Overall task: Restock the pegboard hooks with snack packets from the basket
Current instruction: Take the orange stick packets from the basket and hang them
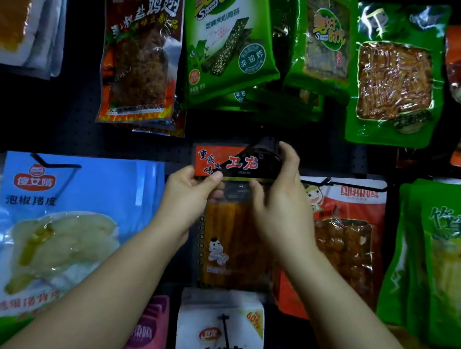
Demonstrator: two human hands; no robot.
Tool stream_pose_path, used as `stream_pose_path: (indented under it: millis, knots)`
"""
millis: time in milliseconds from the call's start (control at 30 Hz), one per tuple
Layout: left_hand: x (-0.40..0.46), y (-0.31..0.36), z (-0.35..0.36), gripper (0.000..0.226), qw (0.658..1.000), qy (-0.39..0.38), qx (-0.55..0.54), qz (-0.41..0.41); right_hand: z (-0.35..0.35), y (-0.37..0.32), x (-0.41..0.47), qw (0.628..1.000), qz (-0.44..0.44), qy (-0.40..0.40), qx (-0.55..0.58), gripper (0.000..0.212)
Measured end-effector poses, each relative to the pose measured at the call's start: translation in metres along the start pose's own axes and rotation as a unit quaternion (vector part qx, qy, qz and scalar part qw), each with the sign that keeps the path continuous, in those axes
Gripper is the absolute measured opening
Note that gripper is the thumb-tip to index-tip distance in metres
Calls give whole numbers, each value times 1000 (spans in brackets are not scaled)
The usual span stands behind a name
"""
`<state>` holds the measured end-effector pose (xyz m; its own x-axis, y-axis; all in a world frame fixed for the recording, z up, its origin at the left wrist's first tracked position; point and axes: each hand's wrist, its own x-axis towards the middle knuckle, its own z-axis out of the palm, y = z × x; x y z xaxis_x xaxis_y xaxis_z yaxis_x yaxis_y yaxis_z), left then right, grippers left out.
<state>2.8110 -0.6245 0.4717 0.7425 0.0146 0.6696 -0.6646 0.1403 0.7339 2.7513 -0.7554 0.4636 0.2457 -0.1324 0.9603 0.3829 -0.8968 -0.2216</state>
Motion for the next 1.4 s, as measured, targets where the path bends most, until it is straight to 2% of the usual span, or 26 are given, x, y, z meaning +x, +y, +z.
stream_pose_path:
  millis: [100,200,267,300,467,700,767,867,1000,1133,1267,1400]
  knots:
    - [11,-12,1,2,1000,21,11,-8,21,12,-3,986,113,-15,121,49]
    - [25,-24,4,4,998,44,32,-15,43,31,8,943,242,-49,224,33]
    - [36,-34,6,4,997,57,37,-27,58,45,16,915,297,-55,267,21]
    - [41,-39,7,5,997,63,37,-36,66,51,19,908,309,-51,278,23]
    - [65,-63,16,6,992,91,40,-77,100,74,32,903,331,-67,267,38]
    - [86,-87,20,13,988,110,52,-91,139,96,40,890,381,-65,243,55]
    - [79,-97,20,18,987,119,35,-105,142,98,28,888,381,-71,246,54]
    - [51,-119,14,29,982,132,15,-132,137,103,-9,876,371,-112,288,40]
    - [9,-151,4,18,979,133,31,-154,126,112,-61,856,383,-161,309,27]
    - [-15,-169,-5,12,977,124,38,-171,121,116,-92,850,391,-169,309,14]
    - [-31,-172,-14,13,972,125,75,-185,118,114,-108,847,411,-185,281,20]
    - [-64,-168,-29,30,967,107,93,-212,96,101,-130,848,429,-194,243,29]
